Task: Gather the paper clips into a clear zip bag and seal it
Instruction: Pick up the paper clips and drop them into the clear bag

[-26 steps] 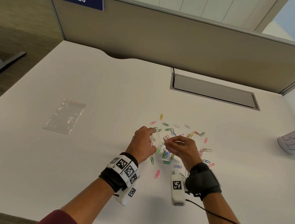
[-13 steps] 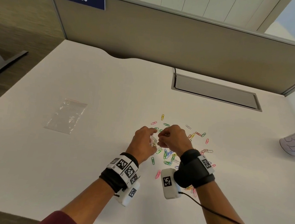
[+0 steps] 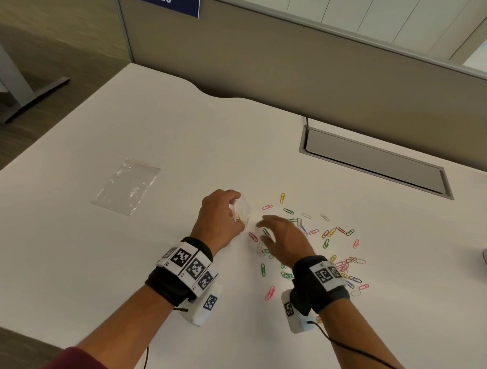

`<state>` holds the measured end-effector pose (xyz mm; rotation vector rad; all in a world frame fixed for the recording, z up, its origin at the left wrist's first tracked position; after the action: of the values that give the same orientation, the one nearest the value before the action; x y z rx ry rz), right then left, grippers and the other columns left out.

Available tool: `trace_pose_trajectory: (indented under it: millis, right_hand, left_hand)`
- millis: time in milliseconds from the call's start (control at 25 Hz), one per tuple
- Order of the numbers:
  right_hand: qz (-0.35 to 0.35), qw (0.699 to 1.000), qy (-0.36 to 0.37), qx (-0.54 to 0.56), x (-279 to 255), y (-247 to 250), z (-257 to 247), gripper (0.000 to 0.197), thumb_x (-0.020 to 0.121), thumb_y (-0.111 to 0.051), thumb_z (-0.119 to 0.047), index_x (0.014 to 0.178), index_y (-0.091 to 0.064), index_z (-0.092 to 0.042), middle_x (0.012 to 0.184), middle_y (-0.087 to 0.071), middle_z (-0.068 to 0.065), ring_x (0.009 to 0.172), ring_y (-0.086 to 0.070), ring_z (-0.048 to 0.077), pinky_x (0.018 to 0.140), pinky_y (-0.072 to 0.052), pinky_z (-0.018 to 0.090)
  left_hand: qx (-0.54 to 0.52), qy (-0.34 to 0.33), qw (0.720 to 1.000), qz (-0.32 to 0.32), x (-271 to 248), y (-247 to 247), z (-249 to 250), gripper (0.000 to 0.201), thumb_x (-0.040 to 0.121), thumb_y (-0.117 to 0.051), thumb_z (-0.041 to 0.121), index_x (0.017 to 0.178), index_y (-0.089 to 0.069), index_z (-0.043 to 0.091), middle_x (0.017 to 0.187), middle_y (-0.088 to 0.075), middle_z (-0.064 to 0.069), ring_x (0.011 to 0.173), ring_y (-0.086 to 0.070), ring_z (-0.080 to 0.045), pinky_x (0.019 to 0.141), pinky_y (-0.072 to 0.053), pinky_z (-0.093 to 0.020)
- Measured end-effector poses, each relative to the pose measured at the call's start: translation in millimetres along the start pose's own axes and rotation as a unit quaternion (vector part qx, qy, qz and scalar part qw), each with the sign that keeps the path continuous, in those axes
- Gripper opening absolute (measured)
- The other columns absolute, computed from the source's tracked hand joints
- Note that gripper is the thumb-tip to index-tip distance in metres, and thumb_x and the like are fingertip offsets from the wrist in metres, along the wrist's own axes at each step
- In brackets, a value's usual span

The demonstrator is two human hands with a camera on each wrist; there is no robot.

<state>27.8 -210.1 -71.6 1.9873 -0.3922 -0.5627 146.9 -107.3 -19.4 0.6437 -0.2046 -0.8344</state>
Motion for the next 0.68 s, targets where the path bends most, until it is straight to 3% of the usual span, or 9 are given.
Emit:
trace_pose_trajectory:
  millis: [80,160,240,320,400,480,600,680]
  right_hand:
    - [-0.076,0.992,0.077,-0.060,4.0,-29.8,-17.9,0.046,0.096,-0.049,-0.021,0.141,-0.042,-0.021,0.155,-0.033,0.000,0.145,-0.024,0.021,0.116,-0.026,0.040]
    - [-0.108,0.984,0.098,-0.102,3.6,-46.2,-18.5,0.051,0.098,-0.045,-0.021,0.147,-0.031,-0.019,0.158,-0.025,-0.003,0.147,-0.019,0.020,0.118,-0.021,0.042]
    - [-0.071,0.990,0.061,-0.105,-0.3,-40.4,-4.1,0.045,0.097,-0.044,-0.021,0.141,-0.040,-0.017,0.152,-0.037,-0.001,0.141,-0.034,0.020,0.115,-0.027,0.038]
    - [0.005,0.995,0.013,-0.101,-3.7,-22.8,12.3,0.035,0.095,-0.047,-0.023,0.128,-0.055,-0.016,0.137,-0.054,0.001,0.125,-0.052,0.022,0.104,-0.041,0.036]
    - [0.055,0.996,-0.014,-0.068,-1.1,-8.2,24.2,0.037,0.094,-0.050,-0.029,0.128,-0.056,-0.016,0.139,-0.054,0.003,0.124,-0.053,0.025,0.102,-0.045,0.039]
    - [0.039,0.998,-0.026,-0.045,12.3,-3.2,30.7,0.047,0.094,-0.051,-0.035,0.138,-0.046,-0.020,0.149,-0.043,0.003,0.135,-0.043,0.024,0.108,-0.039,0.041]
    - [-0.068,0.996,-0.019,-0.057,32.8,-13.4,33.6,0.063,0.093,-0.050,-0.043,0.148,-0.024,-0.027,0.159,-0.022,0.000,0.146,-0.020,0.022,0.116,-0.028,0.045]
    - [-0.109,0.991,-0.004,-0.077,34.2,-22.5,33.2,0.066,0.093,-0.049,-0.045,0.149,-0.019,-0.028,0.161,-0.014,-0.002,0.148,-0.013,0.023,0.117,-0.024,0.047]
  left_hand:
    - [0.002,-0.001,1.000,0.010,1.4,8.8,0.0,0.057,0.070,-0.075,0.003,0.123,-0.056,0.012,0.108,-0.059,-0.004,0.093,-0.061,-0.021,0.088,-0.053,-0.036]
    - [0.006,-0.002,1.000,0.012,1.0,13.8,-1.0,0.058,0.069,-0.075,0.003,0.123,-0.056,0.013,0.107,-0.058,-0.004,0.092,-0.060,-0.020,0.088,-0.053,-0.034]
    - [0.002,-0.004,1.000,0.010,-0.2,16.0,-1.6,0.058,0.069,-0.074,0.003,0.123,-0.056,0.013,0.109,-0.058,-0.004,0.088,-0.061,-0.018,0.086,-0.052,-0.031]
    - [-0.007,-0.002,1.000,0.006,-1.3,15.9,-2.2,0.058,0.069,-0.073,0.002,0.123,-0.056,0.012,0.110,-0.057,-0.005,0.085,-0.061,-0.017,0.083,-0.051,-0.027]
    - [-0.004,-0.002,1.000,-0.005,-3.5,10.9,-0.6,0.059,0.069,-0.074,0.003,0.124,-0.056,0.012,0.111,-0.057,-0.005,0.085,-0.060,-0.016,0.083,-0.050,-0.025]
    - [0.003,-0.008,1.000,-0.019,-6.3,4.0,2.6,0.059,0.070,-0.074,0.003,0.124,-0.055,0.013,0.111,-0.057,-0.005,0.087,-0.060,-0.017,0.084,-0.050,-0.025]
    - [0.007,-0.010,0.999,-0.030,-9.0,-3.9,5.0,0.057,0.070,-0.074,0.003,0.123,-0.056,0.012,0.111,-0.058,-0.005,0.088,-0.061,-0.017,0.081,-0.051,-0.024]
    - [0.007,-0.009,0.999,-0.034,-9.8,-7.2,5.9,0.057,0.069,-0.074,0.003,0.123,-0.056,0.012,0.111,-0.058,-0.005,0.088,-0.061,-0.017,0.080,-0.053,-0.025]
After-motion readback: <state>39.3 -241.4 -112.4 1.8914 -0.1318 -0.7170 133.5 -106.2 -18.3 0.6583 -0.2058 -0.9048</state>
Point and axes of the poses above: each hand's wrist, its own x-axis towards the middle knuckle, its own y-axis out of the back of the hand, z = x × y, the point moved 8 cm from there along x, towards the middle knuckle
